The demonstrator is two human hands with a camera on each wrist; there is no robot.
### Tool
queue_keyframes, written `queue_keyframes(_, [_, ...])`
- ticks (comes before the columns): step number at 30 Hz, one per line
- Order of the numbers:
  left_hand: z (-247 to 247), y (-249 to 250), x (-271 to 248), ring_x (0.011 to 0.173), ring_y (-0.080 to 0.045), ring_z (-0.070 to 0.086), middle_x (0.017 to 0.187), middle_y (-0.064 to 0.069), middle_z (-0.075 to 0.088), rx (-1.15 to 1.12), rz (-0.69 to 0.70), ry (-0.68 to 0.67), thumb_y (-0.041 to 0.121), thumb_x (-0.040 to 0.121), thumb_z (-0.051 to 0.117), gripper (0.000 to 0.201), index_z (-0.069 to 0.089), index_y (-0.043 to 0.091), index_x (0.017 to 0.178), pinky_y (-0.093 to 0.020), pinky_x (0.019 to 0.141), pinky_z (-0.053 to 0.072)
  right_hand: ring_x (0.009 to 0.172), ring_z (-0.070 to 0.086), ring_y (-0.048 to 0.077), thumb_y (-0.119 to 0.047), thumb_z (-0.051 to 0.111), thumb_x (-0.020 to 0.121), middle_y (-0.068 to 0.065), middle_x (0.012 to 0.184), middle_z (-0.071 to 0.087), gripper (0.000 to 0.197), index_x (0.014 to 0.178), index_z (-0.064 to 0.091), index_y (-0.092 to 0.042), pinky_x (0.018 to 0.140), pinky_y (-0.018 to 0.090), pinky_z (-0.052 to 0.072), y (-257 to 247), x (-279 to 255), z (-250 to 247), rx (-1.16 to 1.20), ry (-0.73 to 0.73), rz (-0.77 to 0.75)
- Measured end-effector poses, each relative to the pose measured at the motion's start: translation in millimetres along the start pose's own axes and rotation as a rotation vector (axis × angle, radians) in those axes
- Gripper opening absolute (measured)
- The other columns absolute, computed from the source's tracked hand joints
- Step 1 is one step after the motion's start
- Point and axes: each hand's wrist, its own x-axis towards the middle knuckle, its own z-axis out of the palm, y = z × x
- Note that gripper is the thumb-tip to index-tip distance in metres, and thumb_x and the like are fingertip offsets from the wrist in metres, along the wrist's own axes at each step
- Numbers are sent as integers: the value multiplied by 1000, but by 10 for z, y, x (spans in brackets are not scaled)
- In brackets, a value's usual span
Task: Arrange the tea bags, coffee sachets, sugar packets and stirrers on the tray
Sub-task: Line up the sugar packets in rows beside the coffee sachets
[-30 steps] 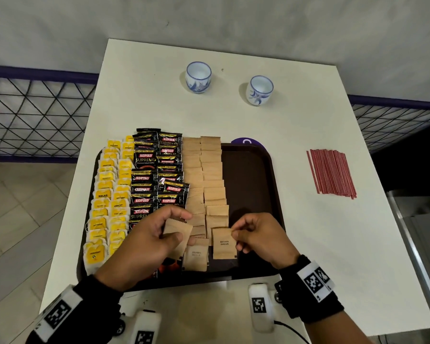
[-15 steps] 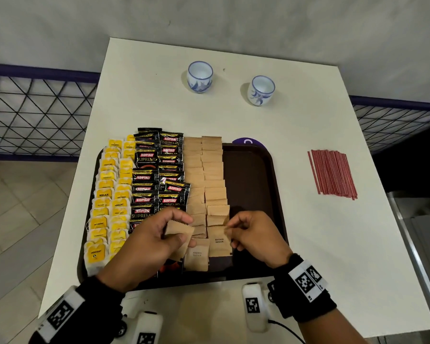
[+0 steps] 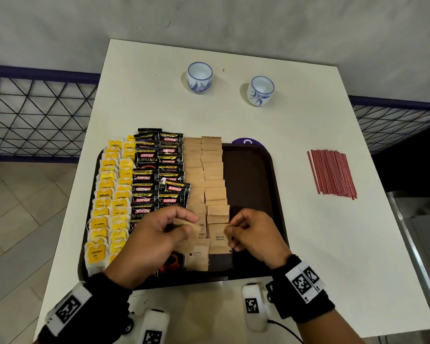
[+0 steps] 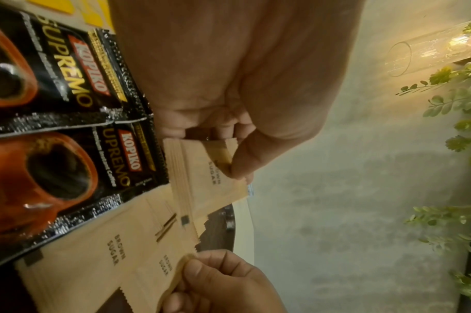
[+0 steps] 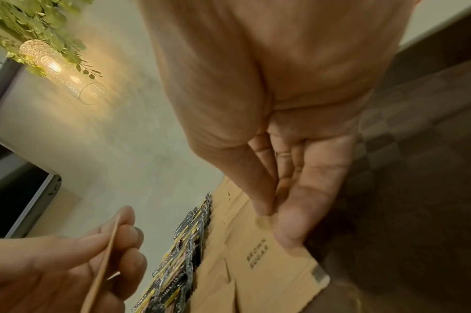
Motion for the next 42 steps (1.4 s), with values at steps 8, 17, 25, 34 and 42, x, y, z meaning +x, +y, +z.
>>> queue_keyframes(8, [45, 68, 30, 101, 2, 69, 102, 14, 78, -75, 27, 3, 4, 97, 62, 27, 78, 26, 100, -19, 85, 49, 61, 70, 21, -11, 74, 88, 10, 75, 72, 7, 89, 67, -8, 53, 30, 56, -167, -142, -51, 45, 19, -104])
queue_keyframes(17, [118, 54, 70, 94, -14, 74, 93, 0, 79, -115, 116, 23, 1, 87, 74, 20, 75, 19, 97, -30, 86, 55, 59, 63, 27, 0, 74, 85, 11, 72, 65, 8, 89, 67, 0, 44, 28, 44, -342, -214, 55, 285, -153, -196])
queue_keyframes(25, [-57, 29, 60, 85, -16, 75, 92, 0, 79, -61, 133, 103, 9, 93, 69, 15, 74, 22, 100, -34, 75, 59, 56, 64, 21, 4, 69, 88, 17, 68, 68, 4, 91, 68, 4, 48, 26, 48, -223, -187, -149, 264, -143, -110])
queue_keyframes(34, [-925, -413, 27, 68, -23, 65, 78, 1, 75, -20, 74, 453, 11, 92, 69, 16, 76, 25, 90, -33, 71, 52, 57, 65, 22, 2, 66, 91, 22, 70, 68, 1, 92, 67, 3, 53, 27, 55, 110, -179, -184, 103, -145, 23])
queue_keyframes(42, [-1626, -1267, -54, 92, -32, 70, 95, 2, 74, 181, -109, 657, 56, 80, 63, 30, 70, 41, 106, -62, 84, 57, 59, 67, 22, 1, 68, 90, 15, 67, 67, 4, 92, 66, 3, 55, 28, 56, 124, -184, -64, 69, -138, 49])
